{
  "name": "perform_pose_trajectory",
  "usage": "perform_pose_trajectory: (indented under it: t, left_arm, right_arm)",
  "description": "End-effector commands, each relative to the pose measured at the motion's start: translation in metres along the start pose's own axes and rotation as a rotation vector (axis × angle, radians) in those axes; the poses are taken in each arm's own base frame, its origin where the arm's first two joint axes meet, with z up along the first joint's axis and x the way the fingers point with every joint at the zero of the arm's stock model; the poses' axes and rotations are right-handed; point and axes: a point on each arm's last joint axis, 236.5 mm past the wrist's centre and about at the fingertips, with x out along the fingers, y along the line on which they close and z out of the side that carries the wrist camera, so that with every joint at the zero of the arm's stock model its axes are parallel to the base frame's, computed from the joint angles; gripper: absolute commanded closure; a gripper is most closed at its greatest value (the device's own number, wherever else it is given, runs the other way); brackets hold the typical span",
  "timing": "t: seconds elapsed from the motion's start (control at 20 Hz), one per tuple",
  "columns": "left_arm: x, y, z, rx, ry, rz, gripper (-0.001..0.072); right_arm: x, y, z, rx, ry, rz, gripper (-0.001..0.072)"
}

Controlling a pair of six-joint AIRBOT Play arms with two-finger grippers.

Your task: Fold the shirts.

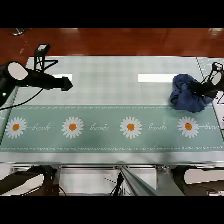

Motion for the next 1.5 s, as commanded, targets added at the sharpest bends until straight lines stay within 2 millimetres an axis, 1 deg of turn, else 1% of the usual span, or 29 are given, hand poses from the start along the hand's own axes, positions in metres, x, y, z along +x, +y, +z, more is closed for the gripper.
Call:
perform_pose_trajectory:
  t: [0.0, 0.05, 0.1, 0.15, 0.2, 0.25, 0.3, 0.35, 0.4, 0.45, 0.5, 0.55, 0.65, 0.7, 0.75, 0.8, 0.85, 0.9, 0.95, 1.05, 1.1, 1.2, 1.25, 1.3, 1.45]
  left_arm:
    - [-0.024, 0.037, -0.048, -0.050, 0.184, 0.064, 0.0005]
    - [-0.036, 0.043, -0.055, -0.085, 0.196, 0.063, 0.0005]
    - [-0.049, 0.045, -0.055, -0.119, 0.166, 0.054, 0.0005]
    - [-0.062, 0.040, -0.054, -0.138, 0.116, 0.028, 0.0005]
    - [-0.075, 0.027, -0.053, -0.159, 0.053, -0.020, 0.0005]
    - [-0.085, 0.008, -0.056, -0.183, -0.003, -0.077, 0.0005]
    - [-0.095, -0.016, -0.061, -0.203, -0.066, -0.142, 0.0005]
    - [-0.102, -0.033, -0.068, -0.200, -0.121, -0.185, 0.0005]
    - [-0.106, -0.046, -0.078, -0.198, -0.168, -0.212, 0.0005]
    - [-0.108, -0.055, -0.089, -0.191, -0.200, -0.225, 0.0005]
    - [-0.109, -0.060, -0.099, -0.182, -0.214, -0.230, 0.0005]
    - [-0.109, -0.062, -0.108, -0.176, -0.218, -0.232, 0.0005]
    - [-0.110, -0.067, -0.116, -0.172, -0.230, -0.240, 0.0005]
    - [-0.111, -0.068, -0.115, -0.174, -0.232, -0.247, 0.0005]
    - [-0.112, -0.071, -0.114, -0.181, -0.236, -0.263, 0.0005]
    - [-0.113, -0.074, -0.112, -0.189, -0.239, -0.278, 0.0005]
    - [-0.113, -0.076, -0.112, -0.193, -0.241, -0.287, 0.0004]
    - [-0.114, -0.077, -0.111, -0.195, -0.241, -0.292, 0.0005]
    - [-0.114, -0.077, -0.111, -0.196, -0.242, -0.293, 0.0005]
    - [-0.113, -0.077, -0.111, -0.198, -0.239, -0.293, 0.0005]
    - [-0.112, -0.077, -0.112, -0.199, -0.237, -0.293, 0.0005]
    - [-0.112, -0.076, -0.112, -0.213, -0.232, -0.294, 0.0005]
    - [-0.111, -0.076, -0.112, -0.219, -0.230, -0.295, 0.0005]
    - [-0.111, -0.076, -0.112, -0.219, -0.229, -0.295, 0.0005]
    - [-0.110, -0.076, -0.111, -0.216, -0.230, -0.293, 0.0005]
  right_arm:
    - [-0.029, 0.027, 0.017, -0.051, 0.016, 0.116, 0.0689]
    - [-0.057, 0.045, 0.039, -0.090, -0.035, 0.176, 0.0689]
    - [-0.094, 0.063, 0.065, -0.126, -0.113, 0.242, 0.0689]
    - [-0.135, 0.080, 0.088, -0.154, -0.206, 0.298, 0.0689]
    - [-0.181, 0.097, 0.106, -0.185, -0.310, 0.349, 0.0689]
    - [-0.233, 0.113, 0.120, -0.214, -0.429, 0.393, 0.0689]
    - [-0.280, 0.123, 0.127, -0.248, -0.533, 0.418, 0.0689]
    - [-0.329, 0.133, 0.128, -0.290, -0.642, 0.441, 0.0689]
    - [-0.377, 0.142, 0.126, -0.315, -0.745, 0.470, 0.0690]
    - [-0.419, 0.147, 0.122, -0.329, -0.836, 0.498, 0.0690]
    - [-0.457, 0.152, 0.114, -0.347, -0.915, 0.527, 0.0689]
    - [-0.494, 0.157, 0.102, -0.373, -0.981, 0.557, 0.0690]
    - [-0.551, 0.166, 0.076, -0.421, -1.072, 0.625, 0.0690]
    - [-0.572, 0.170, 0.062, -0.443, -1.104, 0.659, 0.0690]
    - [-0.589, 0.175, 0.045, -0.465, -1.115, 0.703, 0.0690]
    - [-0.596, 0.181, 0.025, -0.502, -1.091, 0.741, 0.0690]
    - [-0.593, 0.189, 0.005, -0.547, -1.036, 0.772, 0.0689]
    - [-0.583, 0.199, -0.018, -0.607, -0.947, 0.802, 0.0689]
    - [-0.568, 0.208, -0.039, -0.664, -0.855, 0.821, 0.0689]
    - [-0.528, 0.227, -0.075, -0.755, -0.683, 0.840, 0.0689]
    - [-0.506, 0.238, -0.092, -0.784, -0.603, 0.853, 0.0689]
    - [-0.458, 0.258, -0.125, -0.801, -0.443, 0.878, 0.0689]
    - [-0.436, 0.270, -0.146, -0.807, -0.354, 0.906, 0.0689]
    - [-0.414, 0.284, -0.172, -0.816, -0.256, 0.942, 0.0689]
    - [-0.361, 0.322, -0.251, -0.847, -0.014, 1.014, 0.0689]
